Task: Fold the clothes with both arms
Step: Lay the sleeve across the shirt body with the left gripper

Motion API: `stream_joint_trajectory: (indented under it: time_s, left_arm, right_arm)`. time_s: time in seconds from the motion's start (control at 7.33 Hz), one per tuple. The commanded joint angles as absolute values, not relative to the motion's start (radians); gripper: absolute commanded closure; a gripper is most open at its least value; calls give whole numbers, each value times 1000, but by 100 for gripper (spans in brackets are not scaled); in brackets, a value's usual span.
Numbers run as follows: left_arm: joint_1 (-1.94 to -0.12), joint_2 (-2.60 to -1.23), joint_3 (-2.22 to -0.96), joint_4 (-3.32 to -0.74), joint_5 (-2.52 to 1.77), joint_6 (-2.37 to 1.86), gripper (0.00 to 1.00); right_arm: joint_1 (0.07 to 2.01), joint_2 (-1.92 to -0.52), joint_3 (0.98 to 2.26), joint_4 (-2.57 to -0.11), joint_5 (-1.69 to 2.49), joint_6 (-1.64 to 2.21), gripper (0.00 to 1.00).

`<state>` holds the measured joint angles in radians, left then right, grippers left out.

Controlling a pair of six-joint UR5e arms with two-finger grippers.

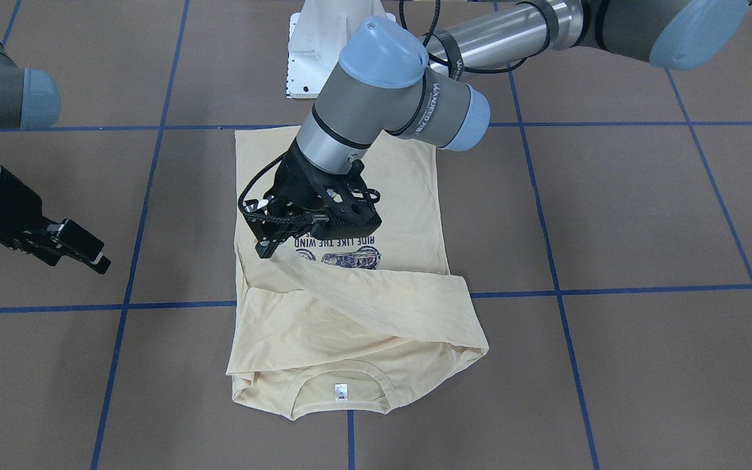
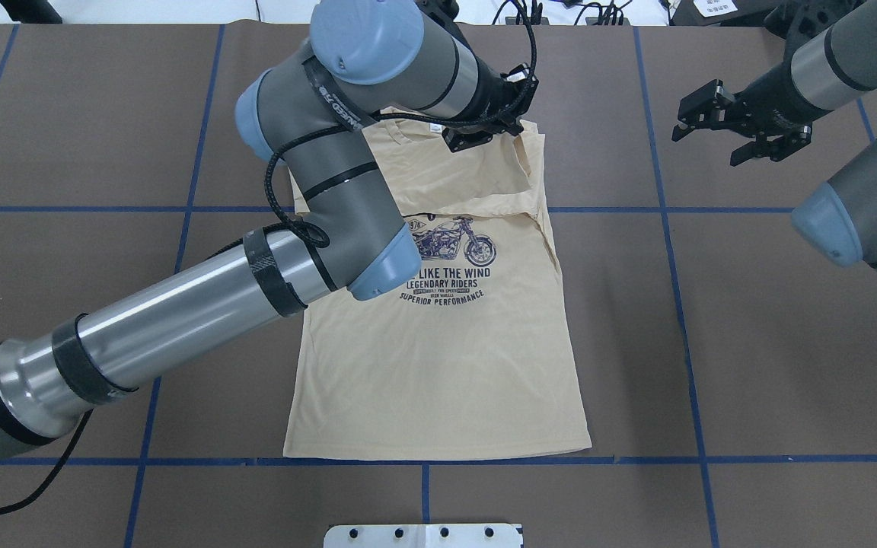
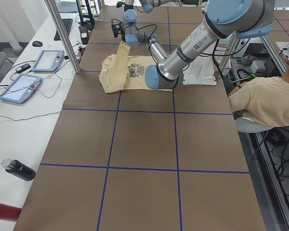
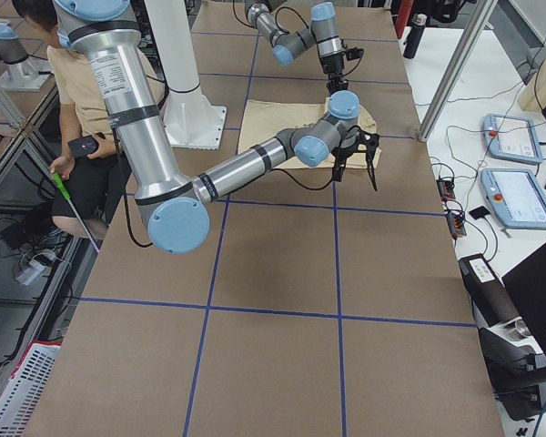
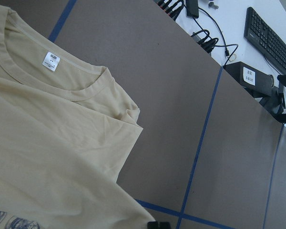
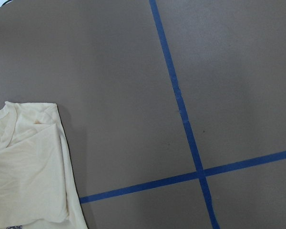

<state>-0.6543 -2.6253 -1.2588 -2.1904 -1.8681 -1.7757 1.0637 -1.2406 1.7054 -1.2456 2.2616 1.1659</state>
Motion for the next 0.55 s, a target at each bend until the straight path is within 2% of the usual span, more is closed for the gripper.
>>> stream_joint_trajectory:
  time_s: [0.0,0.14,0.27,0.41]
  left_arm:
    - [-617,-2638,-1233,-2194,-1801,-1792,100]
    - [-615,-2649,-1223,-2197,-1799,-1793,99]
    - [-615,-2664,-1197,-2213,-1799,-1793,28]
    - [-615,-2666,-1195,-2224,-1799,-1795,6]
  right_arm:
    - [1063,-1239,1704,-1247,2261,1166,0]
    - [1063,-1242,1704,-1247,2261,1166,0]
    - [1063,-1243,1706,-1247,2263,1167,0]
    - [1063,-1243,1707,-1247,2261,1167,0]
